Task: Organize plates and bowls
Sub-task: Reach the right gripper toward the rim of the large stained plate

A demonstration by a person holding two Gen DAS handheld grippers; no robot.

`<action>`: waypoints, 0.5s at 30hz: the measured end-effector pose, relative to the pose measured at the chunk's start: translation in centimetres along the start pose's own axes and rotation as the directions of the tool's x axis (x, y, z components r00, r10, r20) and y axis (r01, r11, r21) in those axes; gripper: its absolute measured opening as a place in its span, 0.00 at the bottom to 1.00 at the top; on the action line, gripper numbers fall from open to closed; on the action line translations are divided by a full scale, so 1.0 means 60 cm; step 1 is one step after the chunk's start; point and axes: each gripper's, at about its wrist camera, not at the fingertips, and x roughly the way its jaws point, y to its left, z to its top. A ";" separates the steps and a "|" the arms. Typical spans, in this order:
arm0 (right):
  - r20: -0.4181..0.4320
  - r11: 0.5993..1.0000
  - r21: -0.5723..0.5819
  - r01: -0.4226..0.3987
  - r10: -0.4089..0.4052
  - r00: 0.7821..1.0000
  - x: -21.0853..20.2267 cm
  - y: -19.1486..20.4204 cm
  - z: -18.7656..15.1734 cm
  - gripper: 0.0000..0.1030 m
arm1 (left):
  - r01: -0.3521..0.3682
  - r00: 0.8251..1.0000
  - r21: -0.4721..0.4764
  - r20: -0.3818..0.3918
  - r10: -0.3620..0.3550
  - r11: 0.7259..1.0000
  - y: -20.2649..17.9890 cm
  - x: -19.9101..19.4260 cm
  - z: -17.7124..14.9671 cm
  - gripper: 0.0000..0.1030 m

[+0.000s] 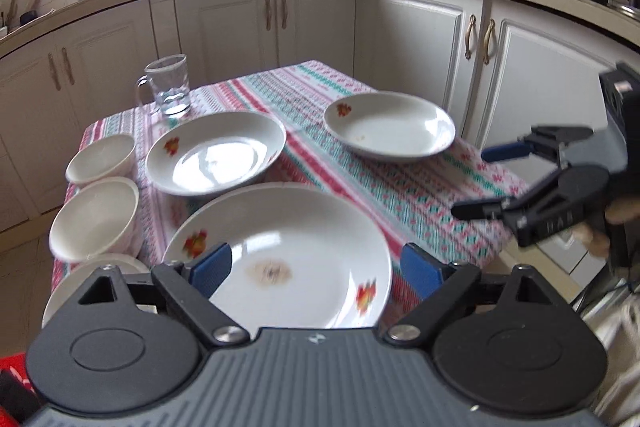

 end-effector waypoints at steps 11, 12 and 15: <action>0.003 0.997 -0.067 -0.023 0.024 1.000 -0.007 0.041 0.013 1.00 | -0.041 0.994 -0.043 -0.103 0.036 0.998 0.040 -0.013 -0.088 0.89; 0.003 0.997 -0.070 -0.025 0.025 1.000 -0.007 0.044 0.013 1.00 | -0.041 0.993 -0.042 -0.111 0.036 0.998 0.042 -0.008 -0.095 0.89; 0.003 0.995 -0.091 -0.040 0.040 0.999 -0.007 0.054 0.016 1.00 | -0.045 0.992 -0.037 -0.122 0.040 0.998 0.051 0.011 -0.112 0.89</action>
